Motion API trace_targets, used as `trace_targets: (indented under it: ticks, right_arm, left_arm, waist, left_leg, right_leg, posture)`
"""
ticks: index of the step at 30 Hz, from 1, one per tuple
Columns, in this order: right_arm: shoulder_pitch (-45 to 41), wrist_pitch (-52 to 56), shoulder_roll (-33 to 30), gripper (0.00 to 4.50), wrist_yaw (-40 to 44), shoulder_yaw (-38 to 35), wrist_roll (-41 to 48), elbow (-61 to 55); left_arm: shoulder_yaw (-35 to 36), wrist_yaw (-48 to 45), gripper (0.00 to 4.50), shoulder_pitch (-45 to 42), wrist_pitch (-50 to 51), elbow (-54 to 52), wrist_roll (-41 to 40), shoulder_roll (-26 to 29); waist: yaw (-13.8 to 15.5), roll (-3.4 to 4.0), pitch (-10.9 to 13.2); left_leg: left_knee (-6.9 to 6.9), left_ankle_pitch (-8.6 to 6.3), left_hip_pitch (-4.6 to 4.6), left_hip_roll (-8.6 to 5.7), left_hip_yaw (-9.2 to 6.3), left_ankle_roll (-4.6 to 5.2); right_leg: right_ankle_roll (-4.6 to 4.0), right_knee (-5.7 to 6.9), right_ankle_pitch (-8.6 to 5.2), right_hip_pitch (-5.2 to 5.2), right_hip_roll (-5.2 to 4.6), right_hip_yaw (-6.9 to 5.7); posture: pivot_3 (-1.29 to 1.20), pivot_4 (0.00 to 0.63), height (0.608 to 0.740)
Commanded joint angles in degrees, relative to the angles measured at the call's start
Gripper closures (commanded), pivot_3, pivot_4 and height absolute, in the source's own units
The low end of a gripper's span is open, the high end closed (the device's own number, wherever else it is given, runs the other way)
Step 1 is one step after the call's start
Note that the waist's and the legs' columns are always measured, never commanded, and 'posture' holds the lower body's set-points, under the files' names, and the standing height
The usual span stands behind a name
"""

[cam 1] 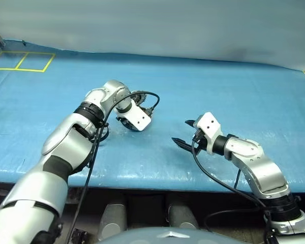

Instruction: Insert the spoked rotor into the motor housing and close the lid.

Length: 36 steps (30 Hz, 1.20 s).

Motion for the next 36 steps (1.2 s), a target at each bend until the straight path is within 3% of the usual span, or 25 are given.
trace_targets:
  ticks: [1,8,15,36]
  right_arm:
    - [0.6,-1.6,0.4,0.00,-0.9,-2.1,0.0,-0.9]
    - [2.6,-3.2,1.8,0.00,-2.7,-3.0,-0.2,-0.9]
    - [4.0,-4.1,2.4,0.00,-3.9,-3.6,-0.3,-1.2]
    - [4.6,-5.8,3.4,0.00,-5.1,-4.0,-0.7,-0.4]
  left_arm:
    - [1.5,2.3,2.24,-0.3,-3.1,0.1,-0.9,1.7]
    - [2.4,9.3,2.24,-0.9,-10.2,1.4,-1.0,3.0]
    - [4.0,10.6,2.24,0.5,-16.0,-2.0,-4.1,4.4]
    - [3.0,-4.1,2.24,8.5,-19.9,-16.6,-13.5,7.7]
  waist:
    - [0.0,0.00,0.0]
    - [0.2,-0.01,0.0]
    - [0.5,-0.01,0.0]
    - [0.4,0.00,0.0]
  left_leg:
    - [-0.01,0.00,0.00,0.00,0.00,0.00]
    - [-0.01,0.00,-0.02,0.00,0.01,0.00]
    - [-0.04,0.00,-0.05,-0.01,0.00,0.00]
    - [-0.01,0.00,-0.03,-0.01,0.01,0.00]
  right_leg:
    - [-0.02,0.00,0.02,0.00,0.00,0.00]
    - [0.00,-0.02,0.03,-0.01,0.00,0.00]
    - [-0.06,-0.03,0.08,-0.02,0.00,0.00]
    - [-0.11,-0.02,0.10,-0.01,0.00,0.00]
  posture:
    - [0.00,0.150,0.740]
    - [0.00,0.150,0.740]
    - [0.00,0.150,0.740]
    - [0.00,0.150,0.740]
